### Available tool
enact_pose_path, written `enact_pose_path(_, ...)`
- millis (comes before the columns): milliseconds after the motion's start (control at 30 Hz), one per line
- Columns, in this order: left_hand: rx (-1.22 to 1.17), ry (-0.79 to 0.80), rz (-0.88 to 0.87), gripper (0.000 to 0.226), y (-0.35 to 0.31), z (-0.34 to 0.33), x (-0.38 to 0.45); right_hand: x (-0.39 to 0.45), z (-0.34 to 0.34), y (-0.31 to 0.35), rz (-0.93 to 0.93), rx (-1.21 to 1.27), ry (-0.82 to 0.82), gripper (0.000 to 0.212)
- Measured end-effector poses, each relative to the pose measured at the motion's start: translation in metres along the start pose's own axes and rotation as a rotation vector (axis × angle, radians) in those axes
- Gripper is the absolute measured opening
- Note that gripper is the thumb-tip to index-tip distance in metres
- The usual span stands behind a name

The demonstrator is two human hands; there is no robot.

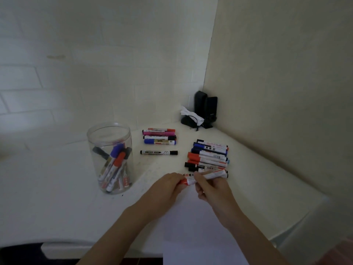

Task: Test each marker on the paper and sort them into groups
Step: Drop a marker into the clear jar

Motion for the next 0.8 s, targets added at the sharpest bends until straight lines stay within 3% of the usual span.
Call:
enact_pose_path(233, -0.139, -0.015, -0.018, 0.015, -0.013, 0.000, 0.002, 0.000, -0.013, 0.007, 0.107, -0.161, 0.027, 0.027)
enact_pose_path(400, -0.252, -0.032, -0.072, 0.012, -0.018, 0.006, 0.004, 0.000, -0.008, 0.012, 0.149, -0.073, 0.128, 0.027)
enact_pose_path(533, -0.305, -0.019, -0.021, 0.017, -0.008, 0.002, 0.003, 0.000, -0.004, 0.011, 0.145, -0.061, 0.177, 0.019)
enact_pose_path(600, -0.308, 0.011, 0.054, 0.025, 0.000, -0.001, 0.001, 0.004, 0.007, 0.009, 0.097, -0.007, 0.116, 0.019)
enact_pose_path(700, -0.170, 0.020, 0.195, 0.056, 0.022, -0.003, -0.002, 0.018, 0.039, 0.005, -0.008, 0.113, -0.017, 0.022)
enact_pose_path(800, 0.029, 0.055, 0.138, 0.064, 0.033, -0.011, 0.004, 0.034, 0.056, -0.004, -0.045, 0.019, -0.111, 0.018)
Point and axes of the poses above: each hand's wrist, its own x-axis towards the middle knuckle, its own z-axis out of the back of the hand, y = z × x, the point moved 5 cm from there along x, towards the middle knuckle, and after that the axes turned 7 degrees about -z, right-handed, at the moved point
